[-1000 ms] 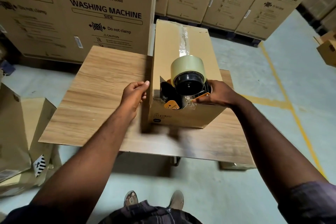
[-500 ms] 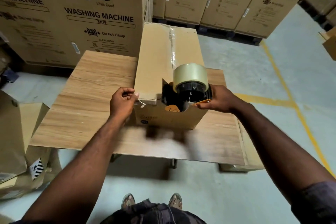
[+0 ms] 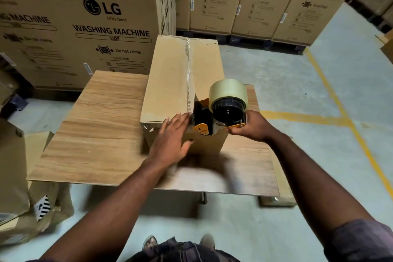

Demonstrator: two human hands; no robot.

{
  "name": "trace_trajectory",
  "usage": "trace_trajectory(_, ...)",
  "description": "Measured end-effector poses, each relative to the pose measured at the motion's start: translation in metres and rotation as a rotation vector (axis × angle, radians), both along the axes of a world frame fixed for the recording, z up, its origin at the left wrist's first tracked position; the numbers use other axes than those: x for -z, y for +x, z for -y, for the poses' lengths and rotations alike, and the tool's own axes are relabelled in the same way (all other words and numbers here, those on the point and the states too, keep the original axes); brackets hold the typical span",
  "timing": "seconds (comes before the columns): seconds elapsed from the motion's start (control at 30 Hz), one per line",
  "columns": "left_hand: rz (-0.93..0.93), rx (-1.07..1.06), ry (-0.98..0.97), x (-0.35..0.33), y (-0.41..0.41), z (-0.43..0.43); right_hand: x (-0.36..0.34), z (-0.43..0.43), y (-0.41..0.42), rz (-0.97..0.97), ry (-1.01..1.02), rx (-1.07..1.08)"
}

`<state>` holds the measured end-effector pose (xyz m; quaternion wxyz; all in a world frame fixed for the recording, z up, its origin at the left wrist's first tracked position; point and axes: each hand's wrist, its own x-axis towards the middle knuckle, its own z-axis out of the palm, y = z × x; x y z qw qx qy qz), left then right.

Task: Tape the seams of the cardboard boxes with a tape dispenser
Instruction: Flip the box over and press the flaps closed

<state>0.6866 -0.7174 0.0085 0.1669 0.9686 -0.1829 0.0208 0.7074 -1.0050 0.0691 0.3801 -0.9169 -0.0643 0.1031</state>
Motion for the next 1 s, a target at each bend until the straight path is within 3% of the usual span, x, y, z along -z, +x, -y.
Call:
trace_trajectory(0.27,0.076,0.04,-0.012,0.013,0.004,-0.007,-0.008,0.064,-0.011,-0.018,-0.019,0.077)
trace_trajectory(0.47,0.077,-0.083,-0.05,0.002,-0.001,0.02,0.006,0.086,-0.025,-0.043,0.03,0.118)
trace_trajectory(0.63,0.027,0.134,0.053,-0.014,-0.004,0.083,0.018,0.08,-0.033,-0.04,0.081,0.18)
trace_trajectory(1.0,-0.004,0.128,0.002,-0.003,-0.002,0.088,0.042,0.081,-0.051,-0.015,0.13,0.288)
